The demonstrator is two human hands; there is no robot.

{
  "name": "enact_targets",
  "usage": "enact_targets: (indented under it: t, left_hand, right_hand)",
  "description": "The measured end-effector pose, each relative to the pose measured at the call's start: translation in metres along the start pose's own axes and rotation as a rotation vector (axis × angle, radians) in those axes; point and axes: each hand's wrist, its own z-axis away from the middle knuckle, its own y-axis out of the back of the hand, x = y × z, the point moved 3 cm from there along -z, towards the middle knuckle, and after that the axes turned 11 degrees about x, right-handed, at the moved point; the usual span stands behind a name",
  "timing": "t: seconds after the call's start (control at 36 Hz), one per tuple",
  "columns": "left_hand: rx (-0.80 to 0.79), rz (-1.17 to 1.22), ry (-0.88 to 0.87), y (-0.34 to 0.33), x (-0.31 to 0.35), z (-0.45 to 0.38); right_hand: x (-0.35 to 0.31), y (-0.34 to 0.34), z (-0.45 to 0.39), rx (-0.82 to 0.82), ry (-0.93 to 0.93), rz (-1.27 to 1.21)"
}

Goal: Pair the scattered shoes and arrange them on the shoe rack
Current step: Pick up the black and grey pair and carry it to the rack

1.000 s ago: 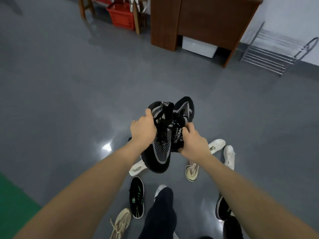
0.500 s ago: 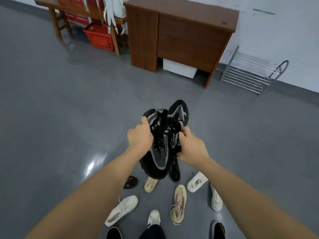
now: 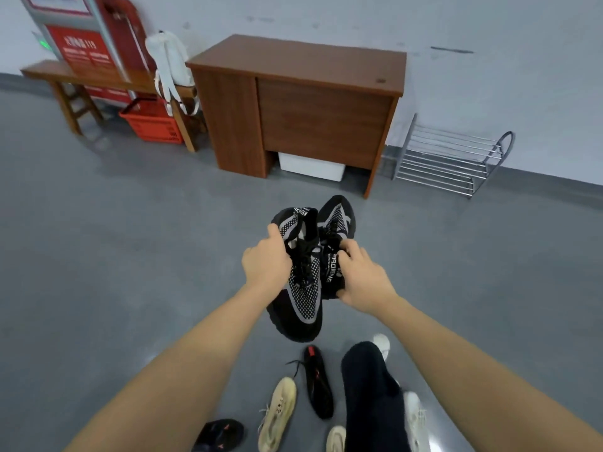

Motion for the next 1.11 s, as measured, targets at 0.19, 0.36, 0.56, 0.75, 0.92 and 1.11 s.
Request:
enact_targets:
  t: [0.19,0.36,0.56,0.75,0.92,1.11]
  left_hand:
    - [0.016,-0.006,0.008,-0.04,0.076,-0.112]
    - [-0.004,-0.044,0.011,-0.069,0.162,-0.218]
    - [-0.019,0.003,0.016,-0.097,0.248,-0.3]
    - [-0.029,-0.027,-0.061,-0.144,0.314,-0.377]
    - [-0.069,-0.017,-0.084,-0.194,0.363,-0.443]
    - [-0.095,-0.018,-0.098,-0.257,0.412,-0.528]
  right_hand:
    - [0.1,-0.011,-0.108,-0.039,-0.002,-0.022]
    - [0.206,0.0,-0.194,-0.055,-0.014,-0.038]
    - [0.306,0.013,-0.272,-0.125,-0.038,-0.035]
    - [0.383,0.003,-0.322,-0.136,-0.046,-0.087]
    - [0.453,-0.014,-0.376,-0.202,0.003,-0.071]
    - [0.525,-0.042,-0.458,-0.211,-0.007,-0.059]
